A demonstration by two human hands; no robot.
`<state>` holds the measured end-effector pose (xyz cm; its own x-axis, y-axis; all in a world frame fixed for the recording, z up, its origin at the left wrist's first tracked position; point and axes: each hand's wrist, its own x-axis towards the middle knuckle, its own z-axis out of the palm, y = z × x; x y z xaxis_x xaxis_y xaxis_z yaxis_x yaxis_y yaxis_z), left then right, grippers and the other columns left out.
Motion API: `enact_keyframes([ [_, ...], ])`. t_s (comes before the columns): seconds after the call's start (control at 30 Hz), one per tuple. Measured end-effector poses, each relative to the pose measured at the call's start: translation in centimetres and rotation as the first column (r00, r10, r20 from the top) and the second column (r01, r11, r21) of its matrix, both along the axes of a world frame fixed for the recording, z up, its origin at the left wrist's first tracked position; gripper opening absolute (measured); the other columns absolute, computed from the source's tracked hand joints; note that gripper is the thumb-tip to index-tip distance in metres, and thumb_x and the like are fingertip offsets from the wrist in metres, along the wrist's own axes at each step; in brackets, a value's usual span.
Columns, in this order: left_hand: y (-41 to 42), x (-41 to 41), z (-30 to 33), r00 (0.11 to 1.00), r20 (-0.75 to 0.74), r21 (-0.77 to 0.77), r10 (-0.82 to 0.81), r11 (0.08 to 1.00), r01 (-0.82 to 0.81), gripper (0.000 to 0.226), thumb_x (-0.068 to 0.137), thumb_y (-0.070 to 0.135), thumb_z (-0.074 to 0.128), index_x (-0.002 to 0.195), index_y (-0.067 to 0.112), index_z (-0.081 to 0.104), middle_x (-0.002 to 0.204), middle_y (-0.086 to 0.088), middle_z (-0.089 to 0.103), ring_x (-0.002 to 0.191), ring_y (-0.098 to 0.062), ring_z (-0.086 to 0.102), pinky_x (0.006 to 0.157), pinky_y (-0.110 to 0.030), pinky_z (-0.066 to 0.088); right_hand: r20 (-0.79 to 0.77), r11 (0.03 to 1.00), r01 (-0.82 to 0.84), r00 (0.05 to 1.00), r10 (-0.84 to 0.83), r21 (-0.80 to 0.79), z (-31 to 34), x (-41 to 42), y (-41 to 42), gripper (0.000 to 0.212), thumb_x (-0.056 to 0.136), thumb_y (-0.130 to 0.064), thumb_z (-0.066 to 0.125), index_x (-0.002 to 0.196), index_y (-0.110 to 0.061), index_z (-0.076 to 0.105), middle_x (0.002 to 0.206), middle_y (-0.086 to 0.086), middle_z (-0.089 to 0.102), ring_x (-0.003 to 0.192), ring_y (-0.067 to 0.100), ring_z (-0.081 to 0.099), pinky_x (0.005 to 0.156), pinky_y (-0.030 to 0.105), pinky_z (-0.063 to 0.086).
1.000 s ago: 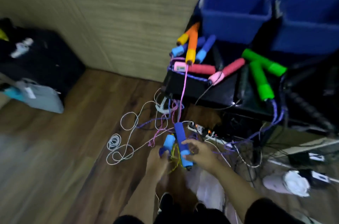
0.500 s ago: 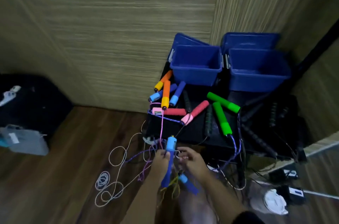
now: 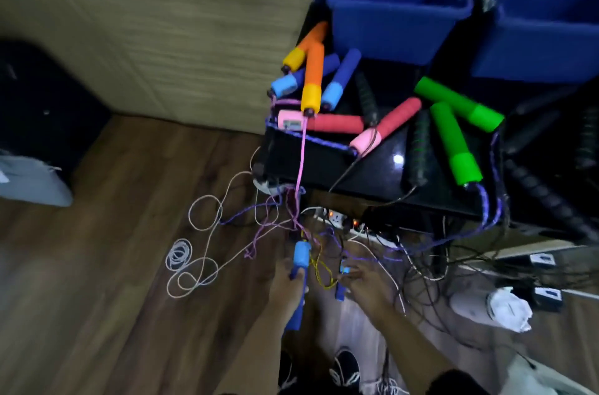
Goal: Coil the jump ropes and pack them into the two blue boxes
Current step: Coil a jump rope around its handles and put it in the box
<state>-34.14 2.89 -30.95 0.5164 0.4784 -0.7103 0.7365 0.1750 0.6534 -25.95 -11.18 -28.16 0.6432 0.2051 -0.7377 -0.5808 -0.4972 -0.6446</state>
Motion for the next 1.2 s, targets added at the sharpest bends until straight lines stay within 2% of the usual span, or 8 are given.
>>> enact_keyframes([
  [0.1, 0.1, -0.1, -8.5, 0.999, 0.036, 0.025, -0.016, 1.000, 0.015, 0.032, 0.097, 0.014, 0.051, 0.127, 0.016, 0.044, 0.073, -0.008, 0.061, 0.055, -0.018, 0.056, 0.056, -0.029, 0.047, 0.063, 0.999, 0.044, 0.997, -0.042, -0.020, -7.6, 0.1, -0.2, 0.027, 0.088, 0.008, 0.053, 0.084, -0.019, 0.051, 0.077, -0.009, 0.046, 0.067, 0.003, 0.045, 0.071, 0.025, 0.046],
  [0.23, -0.1, 0.5, -21.1, 0.992, 0.128, -0.059, 0.012, 0.998, -0.005, 0.047, 0.097, 0.005, 0.049, 0.140, 0.021, 0.037, 0.066, -0.006, 0.055, 0.049, -0.016, 0.052, 0.050, -0.027, 0.045, -0.016, 0.989, 0.148, 0.989, -0.148, 0.014, -21.5, 0.1, -0.6, 0.037, 0.079, 0.029, 0.047, 0.088, -0.007, 0.050, 0.073, 0.005, 0.048, 0.047, -0.003, 0.052, 0.056, 0.022, 0.043],
  [0.43, -0.3, 3.3, -38.2, 0.973, 0.213, -0.075, -0.093, 0.991, 0.111, 0.045, 0.092, -0.013, 0.046, 0.120, 0.023, 0.047, 0.083, -0.013, 0.056, 0.051, -0.001, 0.050, 0.052, -0.016, 0.043, -0.004, 0.971, 0.240, 0.971, -0.240, 0.001, -42.2, 2.3, -2.2, 0.053, 0.047, 0.022, 0.074, 0.090, -0.004, 0.056, 0.072, 0.008, 0.059, 0.053, 0.007, 0.054, 0.050, 0.012, 0.044],
  [0.6, 2.2, 6.8, -46.0, 0.925, 0.242, -0.035, -0.294, 0.950, 0.311, 0.041, 0.090, -0.017, 0.042, 0.113, 0.017, 0.049, 0.081, -0.016, 0.046, 0.044, 0.001, 0.043, 0.047, -0.014, 0.036, 0.126, 0.992, 0.047, 0.991, -0.032, -0.119, -54.7, 3.3, -3.3, 0.054, 0.066, 0.014, 0.073, 0.109, -0.013, 0.056, 0.106, 0.011, 0.055, 0.096, 0.023, 0.051, 0.083, 0.038, 0.046],
  [0.7, 3.5, 8.3, -47.6, 0.924, 0.236, -0.001, -0.301, 0.951, 0.310, 0.035, 0.093, -0.011, 0.043, 0.105, 0.020, 0.053, 0.068, -0.006, 0.043, 0.052, -0.011, 0.041, 0.052, -0.025, 0.033, 0.184, 0.984, -0.094, 0.976, 0.121, -0.150, -55.3, 3.2, -2.6, 0.056, 0.062, -0.002, 0.078, 0.110, -0.023, 0.059, 0.102, 0.004, 0.055, 0.097, 0.022, 0.053, 0.083, 0.033, 0.047],
  [0.83, 3.3, 8.0, -45.7, 0.885, 0.255, 0.009, -0.389, 0.916, 0.400, 0.029, 0.095, -0.010, 0.041, 0.108, 0.013, 0.051, 0.060, 0.000, 0.036, 0.037, 0.001, 0.035, 0.044, -0.014, 0.028, 0.161, 0.998, -0.023, 0.987, 0.012, 0.067, -52.6, 3.4, -2.1, 0.053, 0.056, -0.003, 0.081, 0.098, -0.030, 0.065, 0.104, 0.011, 0.062, 0.085, 0.021, 0.060, 0.075, 0.040, 0.057],
  [1.0, 1.0, 6.4, -36.8, 0.880, 0.324, 0.019, -0.347, 0.932, 0.361, 0.024, 0.093, 0.001, 0.049, 0.114, 0.008, 0.056, 0.080, -0.004, 0.047, 0.052, 0.000, 0.045, 0.054, -0.010, 0.036, -0.030, 0.976, 0.035, 0.999, -0.029, 0.214, -38.5, 2.3, -1.5, 0.050, 0.073, 0.016, 0.069, 0.107, -0.020, 0.062, 0.076, 0.000, 0.066, 0.060, 0.004, 0.065, 0.051, 0.019, 0.051],
  [1.2, -1.4, 2.7, -21.6, 0.903, 0.332, -0.035, -0.275, 0.952, 0.303, 0.037, 0.091, 0.012, 0.051, 0.101, 0.046, 0.062, 0.111, -0.014, 0.063, 0.094, -0.026, 0.061, 0.085, -0.042, 0.049, -0.072, 0.963, 0.009, 0.997, 0.011, 0.269, -19.0, -0.6, -2.7, 0.051, 0.073, 0.023, 0.062, 0.111, -0.011, 0.059, 0.071, -0.002, 0.066, 0.059, 0.000, 0.065, 0.052, 0.018, 0.051],
])
